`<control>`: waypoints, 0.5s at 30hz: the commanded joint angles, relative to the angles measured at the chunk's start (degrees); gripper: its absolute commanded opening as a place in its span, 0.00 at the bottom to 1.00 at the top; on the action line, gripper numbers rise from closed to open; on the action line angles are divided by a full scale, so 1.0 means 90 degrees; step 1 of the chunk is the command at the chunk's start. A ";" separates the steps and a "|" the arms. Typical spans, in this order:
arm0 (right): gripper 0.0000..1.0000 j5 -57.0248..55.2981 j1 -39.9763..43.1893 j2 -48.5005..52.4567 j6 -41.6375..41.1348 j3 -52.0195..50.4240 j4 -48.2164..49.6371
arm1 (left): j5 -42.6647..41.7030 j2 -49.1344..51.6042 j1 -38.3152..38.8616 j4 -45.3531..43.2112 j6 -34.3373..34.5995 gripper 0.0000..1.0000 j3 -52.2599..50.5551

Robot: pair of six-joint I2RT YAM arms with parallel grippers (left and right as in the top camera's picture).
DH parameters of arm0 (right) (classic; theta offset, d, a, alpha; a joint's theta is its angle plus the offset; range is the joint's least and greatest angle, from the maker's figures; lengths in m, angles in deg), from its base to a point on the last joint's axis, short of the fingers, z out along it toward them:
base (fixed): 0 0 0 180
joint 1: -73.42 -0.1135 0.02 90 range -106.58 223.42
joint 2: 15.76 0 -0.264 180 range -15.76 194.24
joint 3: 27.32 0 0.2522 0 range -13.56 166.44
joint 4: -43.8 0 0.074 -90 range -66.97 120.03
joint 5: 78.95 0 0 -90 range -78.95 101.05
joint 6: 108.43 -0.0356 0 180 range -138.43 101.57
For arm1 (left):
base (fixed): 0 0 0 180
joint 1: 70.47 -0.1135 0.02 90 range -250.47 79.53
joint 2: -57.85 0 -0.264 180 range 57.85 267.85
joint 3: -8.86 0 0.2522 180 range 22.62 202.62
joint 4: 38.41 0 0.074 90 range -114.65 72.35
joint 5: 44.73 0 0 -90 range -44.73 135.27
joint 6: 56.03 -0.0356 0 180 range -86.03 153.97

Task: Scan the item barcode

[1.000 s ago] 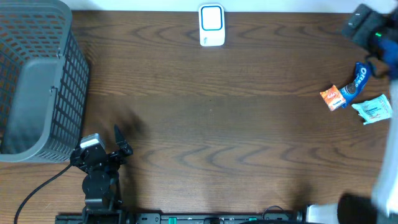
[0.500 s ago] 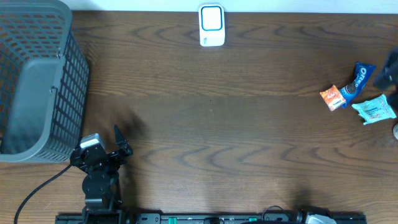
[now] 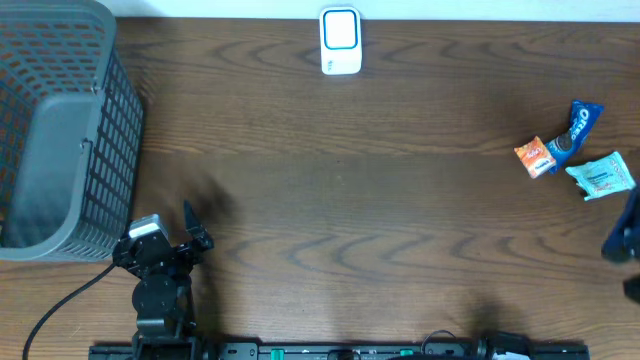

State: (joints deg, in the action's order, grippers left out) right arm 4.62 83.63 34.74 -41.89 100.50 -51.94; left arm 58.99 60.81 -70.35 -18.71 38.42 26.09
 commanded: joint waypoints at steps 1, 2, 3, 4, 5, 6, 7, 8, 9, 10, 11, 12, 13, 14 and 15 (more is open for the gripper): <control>0.99 -0.0257 -0.0005 -0.0527 -0.0012 -0.0143 0.0068 | 0.0051 -0.0012 0.0024 0.0063 -0.0039 0.98 -0.0182; 0.99 -0.0279 -0.0005 -0.0687 -0.0010 -0.0240 0.0119 | 0.0051 -0.0012 0.0024 0.0063 -0.0039 0.98 -0.0182; 0.99 -0.0277 -0.0005 -0.0860 -0.0010 -0.0364 0.0197 | 0.0051 -0.0012 0.0024 0.0063 -0.0039 0.98 -0.0182; 0.99 -0.0279 -0.0005 -0.1037 -0.0010 -0.0512 0.0289 | 0.0051 -0.0012 0.0024 0.0063 -0.0039 0.98 -0.0182; 0.99 -0.0279 -0.0005 -0.1243 -0.0010 -0.0712 0.0418 | 0.0051 -0.0012 0.0024 0.0061 -0.0039 0.98 -0.0182; 0.99 -0.0279 -0.0005 -0.1469 -0.0010 -0.0947 0.0576 | 0.0053 -0.0012 0.0024 0.0063 -0.0039 0.98 -0.0182; 0.99 -0.0279 -0.0005 -0.1688 -0.0010 -0.1205 0.0738 | 0.0051 -0.0012 0.0024 0.0063 -0.0039 0.98 -0.0182; 0.99 -0.0279 -0.0010 -0.1889 -0.0010 -0.1440 0.0886 | 0.0051 -0.0012 0.0024 0.0063 -0.0039 0.98 -0.0182; 0.99 -0.0279 -0.0022 -0.2135 -0.0012 -0.1756 0.1083 | 0.0051 -0.0012 0.0024 0.0063 -0.0036 0.98 -0.0182; 0.99 -0.0279 -0.0044 -0.2353 -0.0010 -0.2033 0.1258 | 0.0051 -0.0012 0.0024 0.0063 -0.0039 0.98 -0.0182; 0.99 -0.0277 -0.0080 -0.2608 -0.0012 -0.2375 0.1477 | 0.0051 -0.0012 0.0024 0.0063 -0.0039 0.98 -0.0182; 0.99 -0.0277 -0.0114 -0.2817 -0.0012 -0.2662 0.1651 | 0.0051 -0.0012 0.0024 0.0063 -0.0039 0.98 -0.0182; 0.99 -0.0274 -0.0163 -0.3072 -0.0012 -0.3021 0.1880 | 0.0051 -0.0012 0.0024 0.0063 -0.0039 0.98 -0.0182; 0.99 -0.0274 -0.0223 -0.3339 -0.0015 -0.3410 0.2142 | 0.0051 -0.0012 0.0024 0.0063 -0.0039 0.98 -0.0182; 0.99 -0.0274 -0.0277 -0.3531 -0.0027 -0.3718 0.2361 | 0.0051 -0.0012 0.0024 0.0063 -0.0039 0.98 -0.0182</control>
State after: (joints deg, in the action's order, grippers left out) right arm 2.52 82.89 7.79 -41.91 74.89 -34.17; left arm 58.99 60.81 -70.35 -18.73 38.42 26.09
